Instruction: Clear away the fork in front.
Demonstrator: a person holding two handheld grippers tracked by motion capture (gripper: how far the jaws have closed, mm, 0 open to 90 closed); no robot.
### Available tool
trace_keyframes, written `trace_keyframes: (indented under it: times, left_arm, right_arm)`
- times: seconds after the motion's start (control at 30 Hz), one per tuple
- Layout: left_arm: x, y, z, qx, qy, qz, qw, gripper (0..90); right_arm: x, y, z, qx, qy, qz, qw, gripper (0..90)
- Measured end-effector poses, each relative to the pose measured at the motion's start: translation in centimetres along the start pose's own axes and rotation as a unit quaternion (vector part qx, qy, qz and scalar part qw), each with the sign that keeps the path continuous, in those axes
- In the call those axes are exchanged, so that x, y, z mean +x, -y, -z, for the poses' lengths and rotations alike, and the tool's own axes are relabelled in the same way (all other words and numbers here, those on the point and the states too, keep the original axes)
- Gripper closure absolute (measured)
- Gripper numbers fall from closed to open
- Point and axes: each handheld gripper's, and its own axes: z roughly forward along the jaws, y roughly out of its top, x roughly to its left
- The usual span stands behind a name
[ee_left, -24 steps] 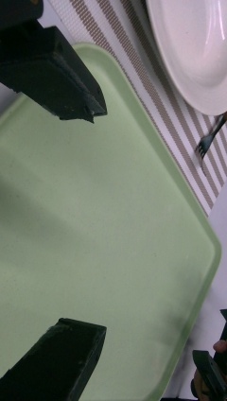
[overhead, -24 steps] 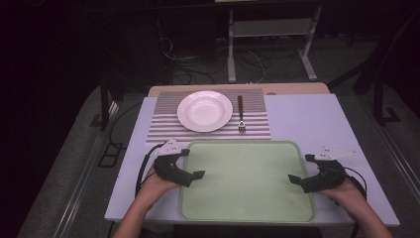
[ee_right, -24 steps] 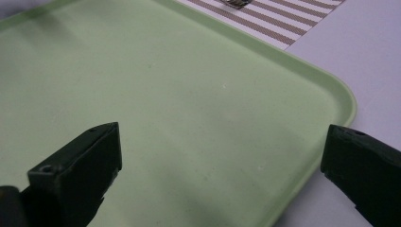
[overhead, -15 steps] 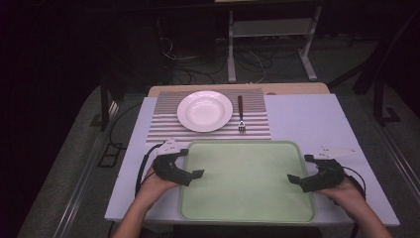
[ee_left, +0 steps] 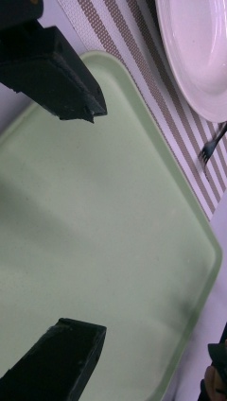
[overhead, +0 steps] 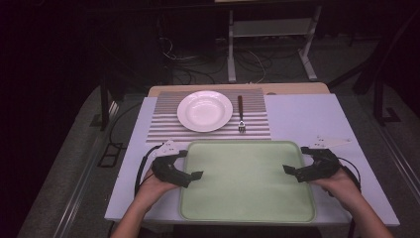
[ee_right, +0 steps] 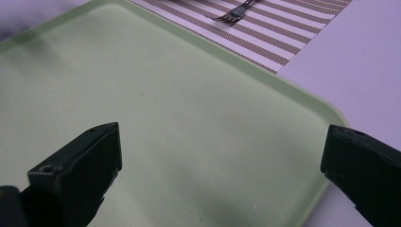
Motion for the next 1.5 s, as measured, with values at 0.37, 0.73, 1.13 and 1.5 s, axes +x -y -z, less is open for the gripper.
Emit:
trace_keyframes:
  times: [0.37, 0.73, 1.13, 1.5]
  left_arm:
    - [-0.1, 0.0, 0.0, -0.001, -0.002, 0.001, 1.0000, 0.0]
    - [0.0, 0.1, -0.2, 0.001, -0.001, 0.002, 1.0000, 0.0]
    - [-0.1, 0.1, 0.0, -0.003, -0.007, 0.005, 1.0000, 0.0]
    - [0.1, 0.2, 0.0, -0.002, -0.008, 0.007, 0.9999, 0.0]
  right_arm:
    - [-0.3, -1.0, -0.9, 0.007, -0.001, 0.002, 1.0000, 0.0]
    - [-0.6, -1.8, -1.8, 0.013, 0.001, -0.002, 0.9999, 0.0]
    - [-0.5, -3.4, -2.8, 0.011, -0.005, 0.001, 0.9999, 0.0]
    - [-0.4, -5.4, -4.5, 0.022, -0.005, 0.009, 0.9997, 0.0]
